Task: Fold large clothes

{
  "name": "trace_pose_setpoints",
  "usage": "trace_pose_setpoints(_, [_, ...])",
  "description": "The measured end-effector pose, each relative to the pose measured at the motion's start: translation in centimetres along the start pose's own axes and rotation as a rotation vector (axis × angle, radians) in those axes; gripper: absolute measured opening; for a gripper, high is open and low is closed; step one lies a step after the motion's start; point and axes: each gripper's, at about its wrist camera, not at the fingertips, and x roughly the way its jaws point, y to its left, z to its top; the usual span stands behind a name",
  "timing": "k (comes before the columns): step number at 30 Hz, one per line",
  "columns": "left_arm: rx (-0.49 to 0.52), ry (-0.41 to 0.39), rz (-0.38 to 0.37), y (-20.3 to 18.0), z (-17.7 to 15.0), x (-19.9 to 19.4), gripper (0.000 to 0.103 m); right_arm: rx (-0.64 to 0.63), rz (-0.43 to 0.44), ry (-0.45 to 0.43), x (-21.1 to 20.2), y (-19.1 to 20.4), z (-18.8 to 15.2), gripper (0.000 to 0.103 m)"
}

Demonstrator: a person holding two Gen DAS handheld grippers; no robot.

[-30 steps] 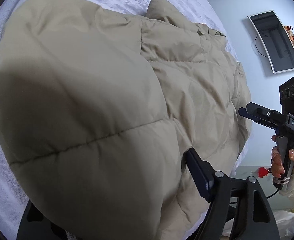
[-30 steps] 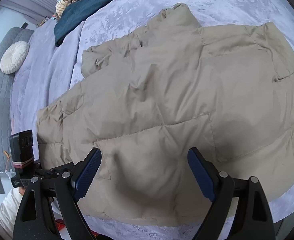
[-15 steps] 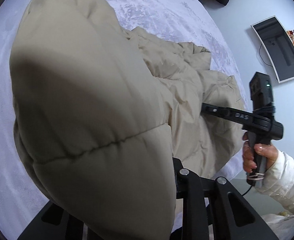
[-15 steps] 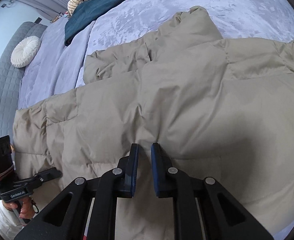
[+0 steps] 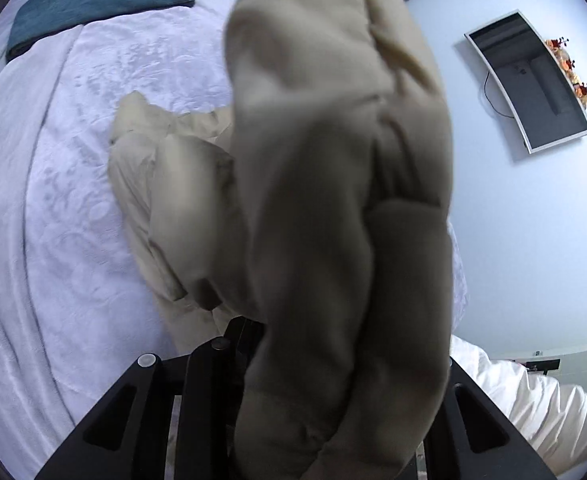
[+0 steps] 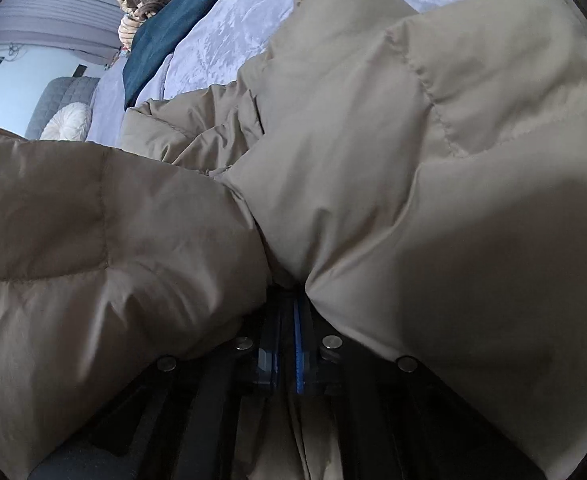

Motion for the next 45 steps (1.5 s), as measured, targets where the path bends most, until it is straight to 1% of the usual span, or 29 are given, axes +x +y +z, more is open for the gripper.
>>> trace_pose_setpoints(3, [0.008,0.023,-0.016,-2.0,1.2,1.3,0.028,0.035,0.045,0.009,-1.6,-1.2,0.3,0.001])
trace_pose_setpoints(6, [0.03,0.058,-0.009,-3.6,2.5,3.3,0.03,0.051,0.083,-0.033,-5.5,-2.8,-0.3,0.002])
trace_pose_setpoints(7, [0.034,0.07,-0.018,-4.0,3.1,3.9,0.032,0.053,0.083,-0.049,-6.9,-3.5,-0.7,0.004])
trace_pose_setpoints(8, [0.04,0.081,-0.034,-4.3,3.3,4.4,0.039,0.056,0.076,-0.066,-8.3,-4.2,-1.2,0.005])
trace_pose_setpoints(9, [0.045,0.096,-0.066,-4.5,3.6,4.9,0.05,0.062,0.069,-0.083,-9.6,-5.1,-1.7,0.005])
trace_pose_setpoints(10, [0.047,0.112,-0.108,-5.0,4.0,5.9,0.056,0.071,0.069,-0.097,-10.6,-5.8,-2.2,0.005])
trace_pose_setpoints(11, [0.051,0.128,-0.146,-5.4,4.2,6.7,0.065,0.088,0.071,-0.112,-11.9,-6.8,-3.0,0.005])
trace_pose_setpoints(12, [0.065,0.144,-0.189,-6.2,4.6,8.0,0.071,0.106,0.071,-0.124,-12.9,-7.7,-3.7,0.005])
trace_pose_setpoints(15, [0.115,0.149,-0.273,-6.9,5.3,10.9,0.071,0.145,0.054,-0.142,-15.0,-9.8,-5.9,0.005])
trace_pose_setpoints(19, [0.155,0.15,-0.244,-7.9,5.9,14.6,0.071,0.185,0.026,-0.165,-17.7,-11.6,-8.9,0.006])
trace_pose_setpoints(20, [0.157,0.15,-0.231,-8.1,5.3,14.8,0.071,0.188,0.015,-0.176,-18.6,-11.7,-9.9,0.008])
trace_pose_setpoints(21, [0.166,0.149,-0.215,-8.8,5.0,15.2,0.071,0.188,0.011,-0.19,-19.6,-11.7,-10.9,0.012])
trace_pose_setpoints(22, [0.175,0.147,-0.205,-9.3,6.0,15.7,0.071,0.187,0.014,-0.204,-20.4,-11.6,-11.6,0.034])
trace_pose_setpoints(23, [0.187,0.145,-0.196,-10.0,4.3,16.0,0.071,0.183,0.029,-0.226,-21.6,-11.3,-12.6,0.071])
trace_pose_setpoints(24, [0.199,0.145,-0.187,-9.8,3.4,16.3,0.071,0.173,0.056,-0.255,-22.8,-10.9,-13.6,0.082])
trace_pose_setpoints(25, [0.207,0.145,-0.178,-10.5,3.3,16.6,0.071,0.161,0.079,-0.279,-23.5,-10.3,-14.3,0.086])
trace_pose_setpoints(27, [0.218,0.145,-0.164,-10.3,3.2,16.9,0.071,0.123,0.146,-0.287,-24.5,-8.9,-15.3,0.086])
trace_pose_setpoints(28, [0.222,0.143,-0.155,-8.8,2.8,16.3,0.071,0.101,0.184,-0.274,-24.4,-8.0,-15.4,0.086])
trace_pose_setpoints(30, [0.23,0.126,-0.136,-9.2,3.3,16.3,0.071,0.076,0.208,-0.233,-23.5,-6.9,-14.8,0.086])
trace_pose_setpoints(32, [0.257,0.063,-0.112,-9.5,3.6,15.0,0.071,0.067,0.176,-0.21,-21.5,-5.8,-13.7,0.086])
trace_pose_setpoints(34, [0.292,-0.042,-0.046,-9.2,3.5,11.9,0.071,0.082,0.091,-0.2,-20.0,-5.6,-12.3,0.084])
trace_pose_setpoints(35, [0.298,-0.096,-0.009,-8.6,3.5,10.6,0.071,0.098,0.053,-0.206,-19.4,-5.7,-11.6,0.074])
trace_pose_setpoints(36, [0.295,-0.15,0.031,-7.7,3.5,9.3,0.071,0.102,0.032,-0.219,-19.3,-5.9,-11.1,0.06])
trace_pose_setpoints(37, [0.28,-0.198,0.08,-6.5,3.6,8.0,0.071,0.092,0.008,-0.225,-19.9,-6.2,-12.0,0.026])
trace_pose_setpoints(38, [0.256,-0.231,0.125,-5.4,3.8,7.4,0.071,0.071,-0.054,-0.224,-19.8,-6.2,-11.7,0.018])
trace_pose_setpoints(40, [0.178,-0.276,0.207,-2.2,4.2,6.0,0.071,0.03,-0.128,-0.246,-20.4,-6.0,-11.6,0.013])
trace_pose_setpoints(41, [0.138,-0.284,0.231,-0.8,4.7,6.0,0.071,0.011,-0.16,-0.255,-20.7,-6.0,-11.7,0.013])
trace_pose_setpoints(43, [0.074,-0.288,0.256,1.6,5.8,7.1,0.071,-0.021,-0.203,-0.277,-21.4,-6.2,-12.2,0.013])
trace_pose_setpoints(45, [0.065,-0.287,0.267,2.3,6.8,9.1,0.071,-0.042,-0.231,-0.29,-21.8,-6.0,-12.4,0.013])
